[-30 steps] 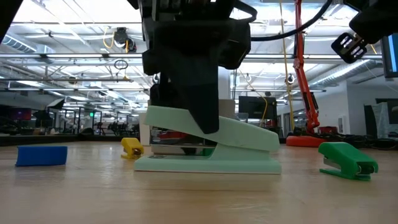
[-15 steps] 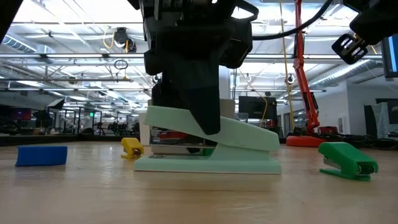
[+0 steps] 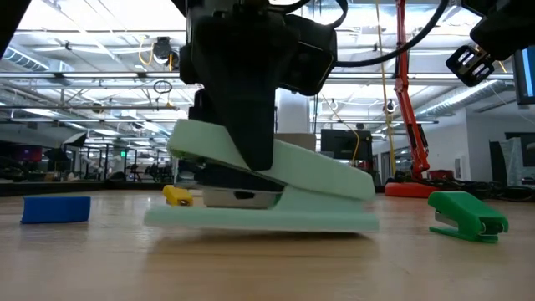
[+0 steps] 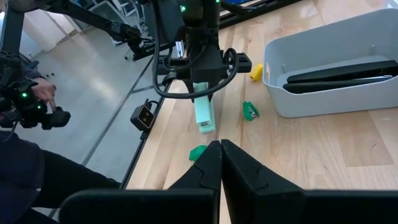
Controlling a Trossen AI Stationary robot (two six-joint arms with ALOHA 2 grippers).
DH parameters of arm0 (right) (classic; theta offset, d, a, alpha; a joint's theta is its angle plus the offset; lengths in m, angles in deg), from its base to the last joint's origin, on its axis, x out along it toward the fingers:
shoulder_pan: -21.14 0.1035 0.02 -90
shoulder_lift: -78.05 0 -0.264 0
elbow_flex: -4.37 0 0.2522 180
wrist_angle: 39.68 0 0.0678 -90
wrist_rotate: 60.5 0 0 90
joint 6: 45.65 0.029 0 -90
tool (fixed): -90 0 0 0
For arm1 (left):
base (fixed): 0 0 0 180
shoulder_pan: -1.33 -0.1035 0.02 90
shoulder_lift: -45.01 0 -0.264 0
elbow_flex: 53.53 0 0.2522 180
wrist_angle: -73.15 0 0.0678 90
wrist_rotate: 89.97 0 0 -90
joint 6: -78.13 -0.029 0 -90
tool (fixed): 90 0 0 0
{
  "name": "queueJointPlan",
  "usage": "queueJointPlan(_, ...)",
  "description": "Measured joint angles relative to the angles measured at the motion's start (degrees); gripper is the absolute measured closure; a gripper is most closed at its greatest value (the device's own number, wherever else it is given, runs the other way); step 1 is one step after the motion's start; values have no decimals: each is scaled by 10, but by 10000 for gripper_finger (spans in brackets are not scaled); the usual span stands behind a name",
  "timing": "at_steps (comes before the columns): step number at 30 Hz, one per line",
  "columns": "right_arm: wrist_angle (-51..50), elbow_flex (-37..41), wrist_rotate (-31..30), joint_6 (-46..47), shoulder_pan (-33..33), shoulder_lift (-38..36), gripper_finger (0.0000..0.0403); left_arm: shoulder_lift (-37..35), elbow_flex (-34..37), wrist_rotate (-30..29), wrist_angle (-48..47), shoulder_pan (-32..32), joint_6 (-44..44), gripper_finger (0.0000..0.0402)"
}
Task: Pick and place Stapler, Stapler remover, tape
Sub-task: Put the light green stapler into the gray bin
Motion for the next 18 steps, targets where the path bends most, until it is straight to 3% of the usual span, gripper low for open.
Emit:
queueJointPlan(7,0,0,0,0,0,0,403,-11,0,57,18,-3,68,270)
queueJointPlan(11,0,0,0,0,0,0,403,-51,0,52,38,-5,101,270)
queueJointPlan(14,-1,0,0,0,0,0,403,-91,0,-6,42,-7,125,270)
queueJointPlan(18,0,0,1,0,0,0,403,-148,0,-151,42,-15,178,270)
